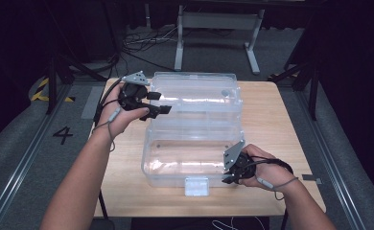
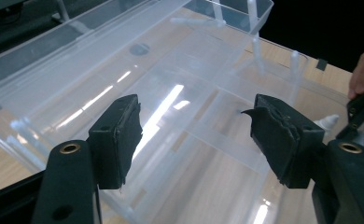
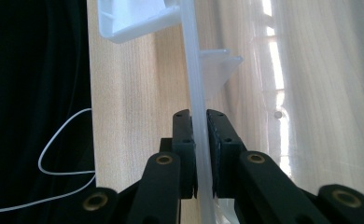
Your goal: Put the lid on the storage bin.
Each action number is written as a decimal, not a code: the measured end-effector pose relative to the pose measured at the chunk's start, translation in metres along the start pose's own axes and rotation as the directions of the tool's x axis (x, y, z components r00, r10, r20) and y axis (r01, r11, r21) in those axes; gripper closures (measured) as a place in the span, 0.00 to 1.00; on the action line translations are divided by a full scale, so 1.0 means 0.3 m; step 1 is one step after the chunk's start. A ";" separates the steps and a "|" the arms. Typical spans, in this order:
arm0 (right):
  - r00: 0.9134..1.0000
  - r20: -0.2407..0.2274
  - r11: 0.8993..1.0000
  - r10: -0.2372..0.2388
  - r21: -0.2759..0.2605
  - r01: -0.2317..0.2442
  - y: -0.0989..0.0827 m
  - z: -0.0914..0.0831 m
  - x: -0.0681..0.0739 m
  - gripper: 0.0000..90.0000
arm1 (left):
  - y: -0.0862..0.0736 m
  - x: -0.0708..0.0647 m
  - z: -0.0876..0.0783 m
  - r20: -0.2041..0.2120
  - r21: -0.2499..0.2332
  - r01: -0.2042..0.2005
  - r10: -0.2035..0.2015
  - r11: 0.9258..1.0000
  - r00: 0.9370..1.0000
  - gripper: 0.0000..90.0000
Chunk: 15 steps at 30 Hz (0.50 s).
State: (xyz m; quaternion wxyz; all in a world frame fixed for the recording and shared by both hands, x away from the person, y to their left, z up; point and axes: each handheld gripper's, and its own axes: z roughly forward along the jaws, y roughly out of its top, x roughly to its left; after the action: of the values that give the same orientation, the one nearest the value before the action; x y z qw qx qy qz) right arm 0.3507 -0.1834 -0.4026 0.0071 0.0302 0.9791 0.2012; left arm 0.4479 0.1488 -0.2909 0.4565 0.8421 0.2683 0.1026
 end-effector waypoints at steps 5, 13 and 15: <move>1.000 -0.005 1.000 0.001 0.000 -0.001 -0.002 -0.002 0.000 0.93 | 0.056 0.003 0.045 0.019 0.001 -0.021 0.021 1.000 1.000 0.37; 1.000 -0.011 1.000 0.009 -0.013 -0.009 -0.008 -0.002 -0.003 0.92 | 0.124 0.011 0.138 0.067 0.054 -0.075 0.072 0.996 0.995 0.37; 1.000 -0.010 1.000 0.008 -0.014 -0.008 -0.009 -0.002 -0.004 0.92 | 0.128 0.010 0.152 0.079 0.062 -0.076 0.071 0.995 0.994 0.37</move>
State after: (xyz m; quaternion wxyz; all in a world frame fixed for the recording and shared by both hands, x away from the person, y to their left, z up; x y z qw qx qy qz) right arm 0.3516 -0.1861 -0.4030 0.0013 0.0331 0.9775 0.2083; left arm 0.4831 0.1009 -0.2852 0.4350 0.8691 0.2223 0.0781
